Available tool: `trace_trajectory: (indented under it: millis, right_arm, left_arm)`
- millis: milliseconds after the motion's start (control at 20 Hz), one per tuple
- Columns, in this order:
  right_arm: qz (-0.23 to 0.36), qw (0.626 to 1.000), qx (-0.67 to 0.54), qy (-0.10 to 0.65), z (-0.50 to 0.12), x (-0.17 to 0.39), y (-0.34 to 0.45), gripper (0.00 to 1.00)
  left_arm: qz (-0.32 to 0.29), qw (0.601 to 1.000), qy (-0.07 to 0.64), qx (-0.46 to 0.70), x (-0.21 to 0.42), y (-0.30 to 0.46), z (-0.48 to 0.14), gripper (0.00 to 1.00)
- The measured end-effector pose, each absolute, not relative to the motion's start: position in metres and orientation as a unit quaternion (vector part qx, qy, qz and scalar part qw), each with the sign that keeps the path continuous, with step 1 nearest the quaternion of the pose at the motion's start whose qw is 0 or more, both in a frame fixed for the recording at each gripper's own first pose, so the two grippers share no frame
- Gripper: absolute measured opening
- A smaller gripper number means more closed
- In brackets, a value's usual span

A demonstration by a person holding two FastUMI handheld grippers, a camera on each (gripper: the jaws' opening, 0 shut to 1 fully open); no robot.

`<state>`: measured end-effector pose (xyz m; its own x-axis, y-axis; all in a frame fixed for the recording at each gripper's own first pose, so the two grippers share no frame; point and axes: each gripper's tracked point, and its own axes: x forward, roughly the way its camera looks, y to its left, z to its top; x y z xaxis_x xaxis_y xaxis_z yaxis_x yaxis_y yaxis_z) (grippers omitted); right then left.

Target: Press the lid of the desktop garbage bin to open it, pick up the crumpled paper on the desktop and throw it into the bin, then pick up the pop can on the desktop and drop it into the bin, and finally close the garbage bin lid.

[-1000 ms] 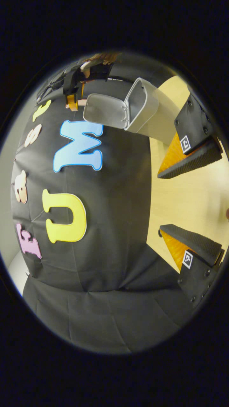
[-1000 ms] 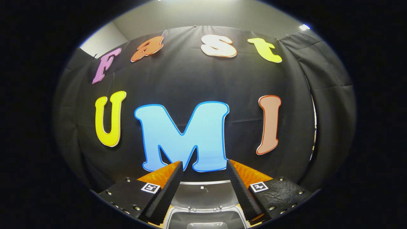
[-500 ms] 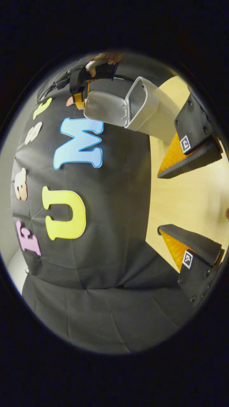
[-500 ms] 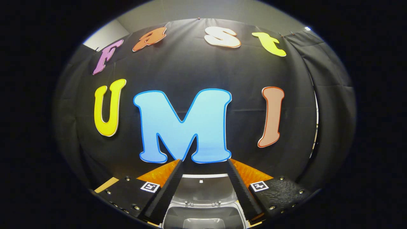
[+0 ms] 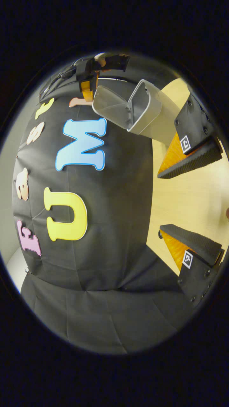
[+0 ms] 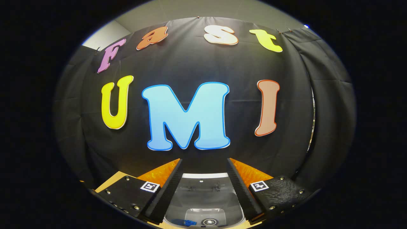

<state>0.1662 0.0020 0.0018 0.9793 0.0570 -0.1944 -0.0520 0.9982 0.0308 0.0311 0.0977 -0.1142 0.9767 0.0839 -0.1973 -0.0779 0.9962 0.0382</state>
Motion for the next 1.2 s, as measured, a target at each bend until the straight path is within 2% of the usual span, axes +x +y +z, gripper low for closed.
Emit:
trace_trajectory:
  millis: [600, 800, 1200]
  right_arm:
    - [0.036, 0.984, 0.018, 0.173, -0.074, 0.122, 0.005, 0.88]
    - [0.038, 0.980, 0.020, 0.193, -0.097, 0.115, 0.007, 0.89]
    - [0.039, 0.976, 0.018, 0.214, -0.120, 0.106, 0.008, 0.89]
  left_arm:
    - [0.034, 0.995, 0.094, 0.012, 0.035, 0.088, -0.111, 0.95]
    - [0.036, 0.995, 0.095, 0.012, 0.035, 0.090, -0.112, 0.98]
    - [0.034, 0.994, 0.099, 0.011, 0.037, 0.088, -0.115, 0.98]
